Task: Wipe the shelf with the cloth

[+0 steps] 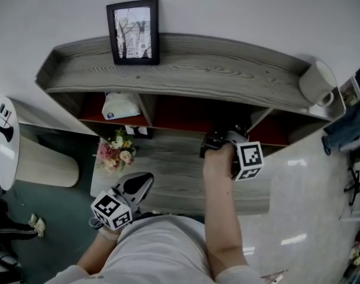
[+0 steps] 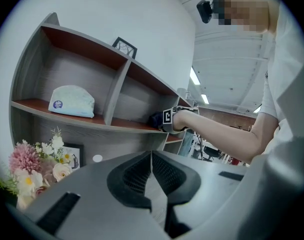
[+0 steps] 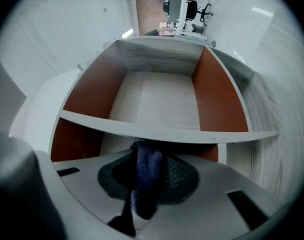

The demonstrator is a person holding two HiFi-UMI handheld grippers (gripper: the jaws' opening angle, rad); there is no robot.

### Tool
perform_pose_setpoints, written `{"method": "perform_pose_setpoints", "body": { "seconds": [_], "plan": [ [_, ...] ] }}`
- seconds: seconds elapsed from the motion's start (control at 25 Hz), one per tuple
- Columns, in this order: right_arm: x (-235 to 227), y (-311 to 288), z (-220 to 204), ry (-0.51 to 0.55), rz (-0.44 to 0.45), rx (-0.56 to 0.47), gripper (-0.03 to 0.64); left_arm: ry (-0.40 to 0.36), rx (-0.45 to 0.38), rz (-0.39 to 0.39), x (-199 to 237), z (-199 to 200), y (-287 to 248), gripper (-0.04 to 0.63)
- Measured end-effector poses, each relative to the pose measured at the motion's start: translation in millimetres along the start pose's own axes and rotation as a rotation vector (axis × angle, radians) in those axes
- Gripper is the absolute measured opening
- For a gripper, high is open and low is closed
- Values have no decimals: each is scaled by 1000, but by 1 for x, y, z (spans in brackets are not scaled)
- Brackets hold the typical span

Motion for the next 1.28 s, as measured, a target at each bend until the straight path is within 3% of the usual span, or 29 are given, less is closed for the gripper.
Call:
{"method": "perform_pose_setpoints", "body": {
  "seconds": [0.12, 0.32, 0.8, 1.04, 1.28],
  "plan": [
    [10, 4, -9, 31, 46, 53, 75, -9, -1, -15, -2, 0, -2, 17],
    [26, 9, -42, -6, 108, 155, 75, -16, -2, -13, -3, 0, 1, 17],
    [72, 13, -146, -173, 219, 449, 75, 23, -26, 104, 8, -10, 38, 17],
    [89, 17, -181, -237, 255, 536, 75, 46, -37, 165, 14, -14, 58, 18],
    [105, 19, -187, -305, 286, 580, 75, 60, -38, 193, 18, -18, 67, 17]
  ]
}}
Point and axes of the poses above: the fingertips, and each gripper's own axes: y backward along the fingers, x to its left, z out of its top, the point moved 9 cm from there along y, backward along the fingers, and after that the axes turned 3 degrees about z, right-handed, at the moved point
